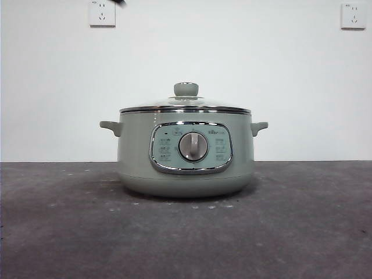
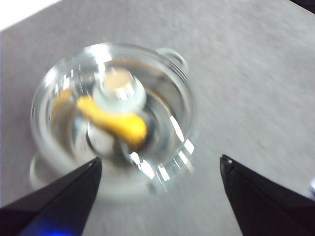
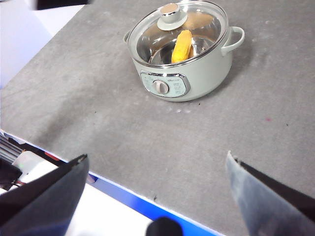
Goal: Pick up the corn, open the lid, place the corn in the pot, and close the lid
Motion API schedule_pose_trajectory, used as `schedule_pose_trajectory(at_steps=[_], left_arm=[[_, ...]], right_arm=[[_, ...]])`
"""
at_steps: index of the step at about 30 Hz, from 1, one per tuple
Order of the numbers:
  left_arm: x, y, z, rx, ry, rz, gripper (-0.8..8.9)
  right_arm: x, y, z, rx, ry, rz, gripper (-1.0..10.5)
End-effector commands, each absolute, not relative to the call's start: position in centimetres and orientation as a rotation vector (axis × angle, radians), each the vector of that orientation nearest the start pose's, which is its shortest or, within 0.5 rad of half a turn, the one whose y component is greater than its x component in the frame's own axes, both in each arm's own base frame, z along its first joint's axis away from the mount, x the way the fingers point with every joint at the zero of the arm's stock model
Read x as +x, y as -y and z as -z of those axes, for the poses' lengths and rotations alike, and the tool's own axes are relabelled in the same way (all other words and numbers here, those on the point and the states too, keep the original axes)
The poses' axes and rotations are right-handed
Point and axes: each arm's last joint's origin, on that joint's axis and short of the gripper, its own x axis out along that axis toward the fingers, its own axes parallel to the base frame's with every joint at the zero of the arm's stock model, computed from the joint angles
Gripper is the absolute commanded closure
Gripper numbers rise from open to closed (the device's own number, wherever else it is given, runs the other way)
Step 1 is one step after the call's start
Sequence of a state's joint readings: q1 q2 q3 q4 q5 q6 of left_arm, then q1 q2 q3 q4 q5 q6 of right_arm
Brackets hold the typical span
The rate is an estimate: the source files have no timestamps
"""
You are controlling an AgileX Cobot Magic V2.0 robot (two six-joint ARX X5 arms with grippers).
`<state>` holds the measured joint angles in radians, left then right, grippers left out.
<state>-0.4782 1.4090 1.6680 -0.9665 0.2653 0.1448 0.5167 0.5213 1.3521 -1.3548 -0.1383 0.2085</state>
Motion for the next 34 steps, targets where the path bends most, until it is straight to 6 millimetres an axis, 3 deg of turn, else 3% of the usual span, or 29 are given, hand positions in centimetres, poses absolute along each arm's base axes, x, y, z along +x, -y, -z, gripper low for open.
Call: schedule_pose_trajectory(at_steps=[1, 7, 11, 20, 23, 25, 28, 34], left_arm=[[21.1, 11.8, -43.7, 0.197, -0.66, 0.765, 4.05], [16.3, 9.3, -45.8, 0.179, -0.615, 0.76, 4.04], [14.5, 8.4, -46.4, 0.174, -0.587, 0.76, 4.05], [13.8, 8.0, -46.3, 0.175, -0.616, 0.759, 4.06], [13.8, 8.1, -46.3, 0.175, -0.619, 0.759, 4.21], [13.8, 8.1, -46.2, 0.176, -0.623, 0.759, 5.38], [13.8, 8.0, -46.2, 0.177, -0.631, 0.759, 8.18], [13.8, 8.0, -46.1, 0.177, -0.633, 0.759, 8.19]], right_arm=[[-0.6, -0.1, -40.4, 0.071, -0.614, -0.581, 4.8], [-0.6, -0.1, -40.4, 0.068, -0.613, -0.582, 4.8], [-0.6, -0.1, -40.4, 0.068, -0.613, -0.582, 4.8], [-0.6, -0.1, -40.4, 0.069, -0.614, -0.582, 4.8], [-0.6, -0.1, -40.4, 0.068, -0.613, -0.583, 6.3], [-0.6, -0.1, -40.4, 0.068, -0.613, -0.583, 7.8], [-0.6, -0.1, -40.4, 0.068, -0.613, -0.583, 9.5], [-0.6, -0.1, -40.4, 0.061, -0.611, -0.584, 9.6]])
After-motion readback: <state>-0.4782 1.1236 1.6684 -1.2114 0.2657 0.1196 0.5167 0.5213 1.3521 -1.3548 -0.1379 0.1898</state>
